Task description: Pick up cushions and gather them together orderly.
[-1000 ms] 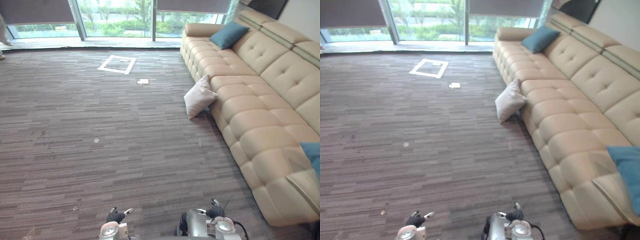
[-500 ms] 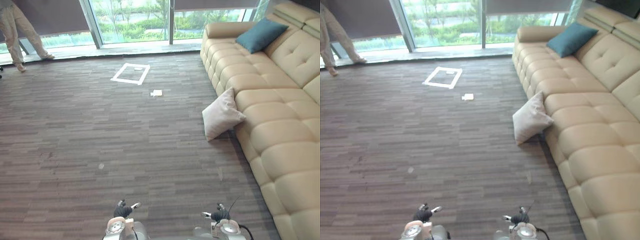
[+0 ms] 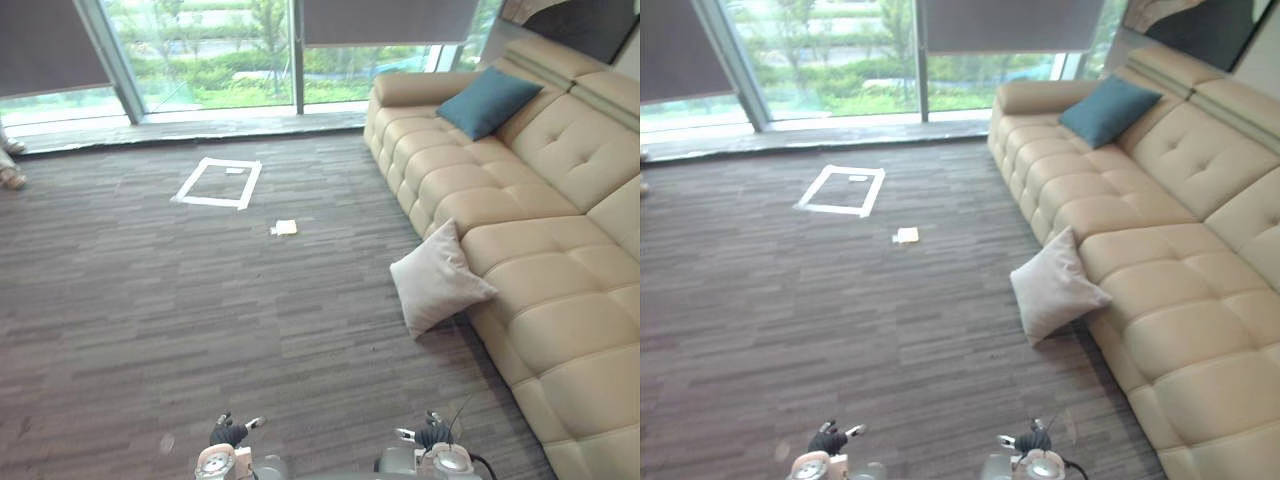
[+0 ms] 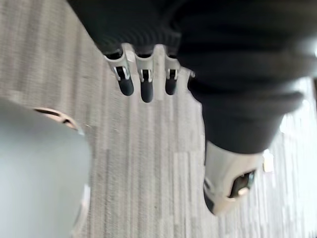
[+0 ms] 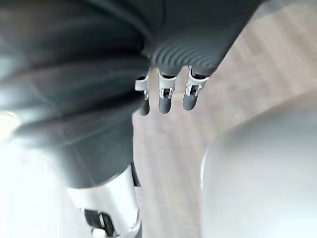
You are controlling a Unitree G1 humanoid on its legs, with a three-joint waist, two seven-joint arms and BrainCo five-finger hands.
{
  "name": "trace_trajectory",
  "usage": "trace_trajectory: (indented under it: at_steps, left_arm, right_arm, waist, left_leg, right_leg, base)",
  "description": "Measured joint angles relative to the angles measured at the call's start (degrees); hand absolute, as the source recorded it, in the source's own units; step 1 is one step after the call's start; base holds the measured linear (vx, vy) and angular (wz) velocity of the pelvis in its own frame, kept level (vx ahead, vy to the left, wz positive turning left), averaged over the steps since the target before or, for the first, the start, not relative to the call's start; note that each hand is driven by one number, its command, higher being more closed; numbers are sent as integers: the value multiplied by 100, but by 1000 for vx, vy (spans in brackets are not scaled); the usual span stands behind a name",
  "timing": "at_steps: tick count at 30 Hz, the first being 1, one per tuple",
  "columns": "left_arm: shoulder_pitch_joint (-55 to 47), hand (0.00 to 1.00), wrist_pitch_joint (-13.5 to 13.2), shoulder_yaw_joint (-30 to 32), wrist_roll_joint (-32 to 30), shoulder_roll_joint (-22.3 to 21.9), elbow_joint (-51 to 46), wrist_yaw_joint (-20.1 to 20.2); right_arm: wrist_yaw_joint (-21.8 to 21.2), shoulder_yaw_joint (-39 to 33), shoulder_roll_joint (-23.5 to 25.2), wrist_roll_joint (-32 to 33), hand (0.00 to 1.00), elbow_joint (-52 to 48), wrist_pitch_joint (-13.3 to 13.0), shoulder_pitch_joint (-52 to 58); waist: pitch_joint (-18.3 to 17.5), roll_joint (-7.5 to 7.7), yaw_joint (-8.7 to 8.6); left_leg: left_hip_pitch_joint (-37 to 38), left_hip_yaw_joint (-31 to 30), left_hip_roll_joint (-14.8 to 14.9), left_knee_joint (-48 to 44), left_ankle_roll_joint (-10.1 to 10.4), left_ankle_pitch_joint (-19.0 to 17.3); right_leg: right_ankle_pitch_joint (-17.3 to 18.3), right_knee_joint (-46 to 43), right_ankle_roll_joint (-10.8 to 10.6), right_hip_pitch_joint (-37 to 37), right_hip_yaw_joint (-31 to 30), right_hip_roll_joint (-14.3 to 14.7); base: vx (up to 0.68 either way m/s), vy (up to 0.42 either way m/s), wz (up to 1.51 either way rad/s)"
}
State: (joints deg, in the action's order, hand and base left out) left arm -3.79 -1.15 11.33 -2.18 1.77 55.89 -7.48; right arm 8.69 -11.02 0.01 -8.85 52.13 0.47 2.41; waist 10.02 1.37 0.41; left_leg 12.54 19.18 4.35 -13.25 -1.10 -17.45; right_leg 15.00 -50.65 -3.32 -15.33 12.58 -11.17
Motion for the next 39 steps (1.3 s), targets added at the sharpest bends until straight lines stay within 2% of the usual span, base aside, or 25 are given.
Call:
trace_trajectory:
  at_steps: [2,3,4,5,6,7,8,10,11,12,13,16,18,21,22,23,24,25,26,28,29,32,36,38,39]
  left_arm:
    - [-16,0,29,-14,-3,0,69,6]
    - [-26,0,29,-51,-2,9,91,6]
    - [-34,0,28,-81,-6,32,91,12]
    - [-28,0,32,-85,-4,3,123,9]
    - [-31,0,40,-120,-71,-158,157,28]
    - [-25,0,42,-119,-149,-291,145,37]
    - [-22,0,45,-115,-186,-319,106,41]
    - [14,0,47,-12,-228,-309,-40,71]
    - [3,0,46,57,-228,-307,-72,79]
    - [-25,0,42,111,-227,-279,-157,100]
    - [-53,0,34,121,-224,-260,-250,111]
    - [-155,0,-9,200,-219,-256,-428,108]
    - [-153,0,-80,329,-148,-303,-462,93]
    - [-129,0,-137,332,-91,-315,-463,22]
    - [-134,0,-141,330,-79,-323,-451,-1]
    - [-147,0,-137,339,-15,-311,-435,-2]
    - [-151,0,-134,350,16,-269,-423,-2]
    - [-151,0,-112,355,11,-165,-372,-7]
    - [-151,0,-111,355,11,-125,-338,-7]
    - [-106,0,-84,349,10,-15,-218,-7]
    - [-82,0,-71,349,15,-5,-176,-11]
    - [-33,0,-54,329,17,-5,-9,-13]
    - [33,0,-34,167,15,-4,116,0]
    - [80,0,-13,-7,2,25,221,15]
    - [94,0,0,-68,1,32,239,24]
  right_arm:
    - [-25,-5,2,6,0,-57,-17,-31]
    - [-30,0,3,4,0,-78,-16,-25]
    - [-44,5,4,6,0,-106,-12,20]
    - [-71,-9,-17,22,0,-138,-15,11]
    - [-73,-12,-107,-17,0,-153,-13,-27]
    - [-87,-32,-116,-17,0,-174,-5,-27]
    - [-87,-36,-129,-15,0,-182,-1,-28]
    - [-77,13,-179,-9,0,-176,84,-30]
    - [-61,22,-180,-6,0,-154,115,-27]
    - [-38,76,-166,0,0,-107,157,-4]
    - [-22,92,-122,12,0,-57,173,12]
    - [10,96,-99,49,0,65,191,9]
    - [30,100,-97,47,0,68,194,1]
    - [45,140,-85,31,0,82,191,30]
    - [59,266,-126,22,0,76,182,49]
    - [66,325,-130,-3,0,80,186,89]
    - [67,349,-91,-4,0,84,188,132]
    - [63,417,-35,-8,0,100,190,260]
    - [61,460,-8,-14,0,99,190,286]
    - [9,480,29,-19,0,56,189,284]
    - [-3,465,14,-21,0,50,184,276]
    - [-31,448,-10,-21,0,32,155,227]
    - [-30,408,-57,-20,0,18,101,173]
    - [-29,269,-60,-21,0,37,108,109]
    - [-46,207,-55,-15,0,18,105,108]
  waist:
    - [5,-3,-45]
    - [6,3,-47]
    - [-12,69,-62]
    - [-13,57,-81]
    - [-66,-261,-68]
    - [-86,-347,-95]
    - [-83,-381,-109]
    - [18,-460,-112]
    - [25,-469,-110]
    - [47,-429,-82]
    - [84,-323,-38]
    - [49,-233,14]
    - [49,-234,87]
    - [47,-220,199]
    - [34,-235,203]
    - [-17,-222,223]
    - [-99,-193,254]
    - [-229,5,282]
    - [-289,68,309]
    - [-285,203,295]
    - [-268,203,296]
    - [-235,152,270]
    - [-189,59,230]
    - [-155,7,219]
    - [-117,-14,193]
  left_leg:
    - [489,81,25,372,1,0]
    - [667,78,6,483,14,-7]
    - [894,22,-88,529,172,-81]
    - [980,-13,-64,511,226,-112]
    - [1024,-110,167,370,456,-33]
    - [874,-245,258,-113,685,109]
    - [766,-281,344,-419,779,161]
    - [-259,-749,885,-3045,1133,740]
    - [-467,-736,1023,-3588,1148,672]
    - [-821,-689,1145,-4203,1017,505]
    - [-1073,-528,1159,-4278,902,340]
    - [-1882,-383,1018,-3476,604,95]
    - [-2212,-651,826,-2545,639,74]
    - [-2368,-1591,458,-1442,725,179]
    - [-2361,-1782,416,-1147,633,309]
    - [-2317,-1803,407,-1188,663,592]
    - [-2288,-1702,353,-1308,681,638]
    - [-2216,-1335,273,-1361,624,433]
    - [-2172,-1189,257,-1356,609,412]
    - [-1751,-689,181,-1200,395,200]
    - [-1516,-502,171,-1087,341,140]
    - [-737,-151,175,-483,302,109]
    - [-100,357,203,181,327,123]
    - [92,513,174,327,385,156]
    - [159,500,139,315,393,152]
  right_leg:
    - [-200,1350,175,-273,541,151]
    - [-489,1981,263,-268,616,259]
    - [-1313,2598,664,-257,481,389]
    - [-1258,2444,921,-259,414,431]
    - [-883,2102,931,-264,526,512]
    - [-565,1939,920,-226,557,537]
    - [-471,1917,938,-173,566,573]
    - [-180,2237,976,437,530,928]
    - [-158,2398,997,657,478,1048]
    - [-117,2706,1046,1122,373,1186]
    - [-97,2936,1042,1474,221,1216]
    - [-76,3403,945,1953,-296,1221]
    - [-44,3519,839,2172,-728,1216]
    - [147,3577,591,2344,-1395,1147]
    - [318,3474,445,2359,-1668,1137]
    - [509,3308,310,2340,-1951,1118]
    - [600,3232,220,2324,-2111,1035]
    - [633,3018,163,2231,-2264,857]
    - [612,2805,130,2094,-2274,798]
    - [310,1405,-234,1386,-2084,573]
    - [221,828,-275,1121,-1874,466]
    - [317,164,-86,649,-755,188]
    - [326,1212,54,373,727,-14]
    - [-102,2103,299,332,1100,112]
    - [-577,2512,663,380,1021,220]
  base:
    - [618,-86,10]
    - [606,-133,25]
    - [518,-121,26]
    - [645,-130,13]
    - [633,-158,0]
    - [603,-172,-5]
    - [584,-227,-3]
    - [534,-199,-20]
    - [585,-166,-43]
    - [550,-120,-61]
    - [511,-104,-60]
    - [339,-2,-84]
    - [434,154,-108]
    - [364,276,-130]
    - [445,445,-125]
    - [401,410,-126]
    - [414,424,-121]
    - [330,320,-97]
    - [390,368,-109]
    - [353,356,-99]
    - [310,307,-85]
    - [226,163,-58]
    - [224,45,-52]
    - [307,-58,-47]
    - [380,-87,-32]
